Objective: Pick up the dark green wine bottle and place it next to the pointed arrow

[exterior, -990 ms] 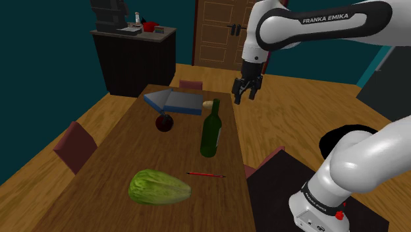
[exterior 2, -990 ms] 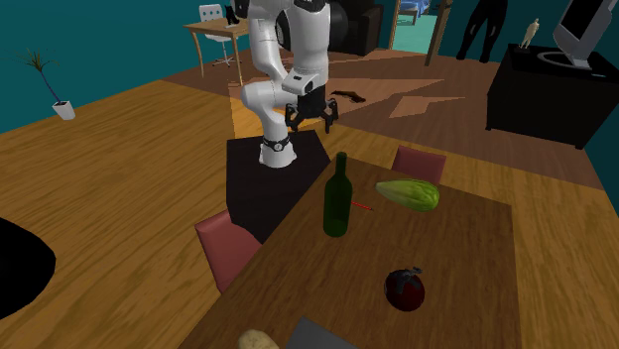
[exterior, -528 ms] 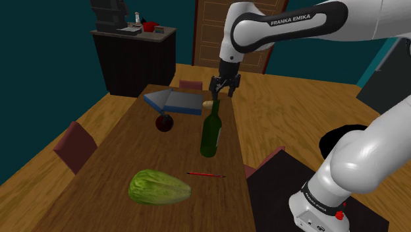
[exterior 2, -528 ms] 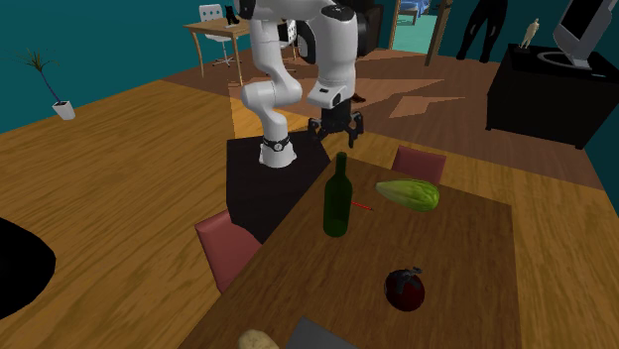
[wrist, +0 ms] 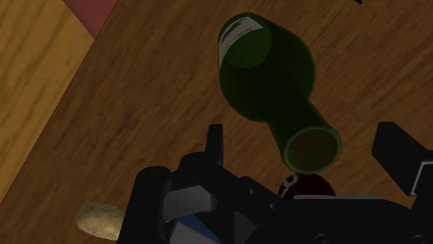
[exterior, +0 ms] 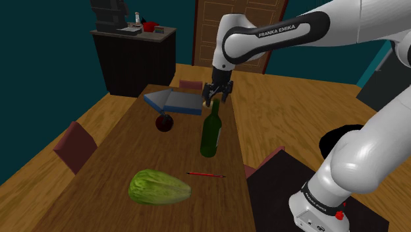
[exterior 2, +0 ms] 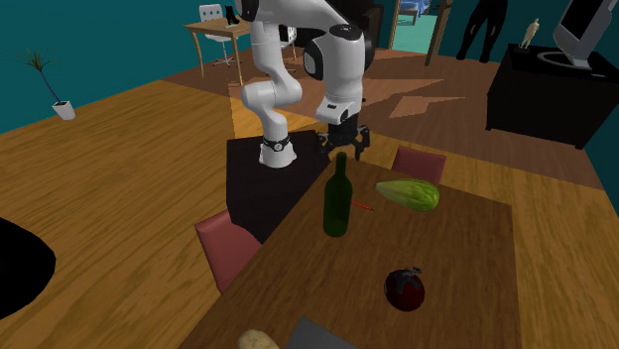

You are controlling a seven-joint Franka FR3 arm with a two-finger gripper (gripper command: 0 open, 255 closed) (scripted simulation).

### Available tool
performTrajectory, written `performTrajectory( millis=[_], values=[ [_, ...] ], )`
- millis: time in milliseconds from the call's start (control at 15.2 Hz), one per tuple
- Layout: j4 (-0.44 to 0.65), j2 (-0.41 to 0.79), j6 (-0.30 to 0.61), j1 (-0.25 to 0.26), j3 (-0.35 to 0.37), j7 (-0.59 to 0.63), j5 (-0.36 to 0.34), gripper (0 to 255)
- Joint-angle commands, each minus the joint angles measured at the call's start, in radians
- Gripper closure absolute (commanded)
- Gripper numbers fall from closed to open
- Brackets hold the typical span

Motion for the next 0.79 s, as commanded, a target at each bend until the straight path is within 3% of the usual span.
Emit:
performTrajectory(
  millis=[0,528,594,726],
  values=[
    [-0.016,0.006,0.023,0.0,0.0,-0.001,0.0,0],
    [-0.016,0.006,0.023,0.0,0.0,-0.001,0.0,0],
    [-0.016,0.006,0.023,0.0,0.0,-0.001,0.0,255],
    [-0.016,0.006,0.023,0.0,0.0,-0.001,0.0,255]
  ],
)
